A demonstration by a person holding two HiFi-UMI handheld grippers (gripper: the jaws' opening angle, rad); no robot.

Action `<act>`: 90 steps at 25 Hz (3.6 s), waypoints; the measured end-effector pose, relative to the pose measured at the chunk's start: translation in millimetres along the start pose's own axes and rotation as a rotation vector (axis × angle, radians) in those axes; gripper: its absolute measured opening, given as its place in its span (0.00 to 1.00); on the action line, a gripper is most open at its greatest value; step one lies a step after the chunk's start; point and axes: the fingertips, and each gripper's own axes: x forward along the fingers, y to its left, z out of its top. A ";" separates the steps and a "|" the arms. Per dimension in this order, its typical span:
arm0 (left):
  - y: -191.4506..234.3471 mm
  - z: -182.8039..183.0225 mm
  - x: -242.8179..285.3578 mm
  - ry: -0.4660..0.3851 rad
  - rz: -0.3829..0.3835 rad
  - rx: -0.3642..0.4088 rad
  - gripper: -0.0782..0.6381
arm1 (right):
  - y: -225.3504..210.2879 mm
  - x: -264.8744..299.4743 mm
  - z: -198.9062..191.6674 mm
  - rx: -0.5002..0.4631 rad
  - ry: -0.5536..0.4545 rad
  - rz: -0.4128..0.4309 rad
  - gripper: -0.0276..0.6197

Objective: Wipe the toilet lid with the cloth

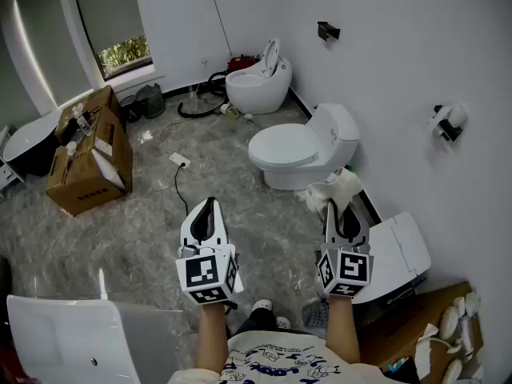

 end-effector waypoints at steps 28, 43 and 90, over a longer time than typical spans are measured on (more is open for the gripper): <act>30.6 -10.9 81.8 0.022 -0.028 0.008 0.11 | 6.5 80.6 -21.8 0.023 0.018 -0.026 0.18; 32.0 -31.1 172.9 0.072 -0.009 0.010 0.11 | -16.5 169.7 -47.0 0.027 0.060 -0.010 0.18; 82.5 -52.5 780.8 0.121 -0.041 0.020 0.11 | -126.5 764.0 -101.4 0.041 0.131 -0.024 0.18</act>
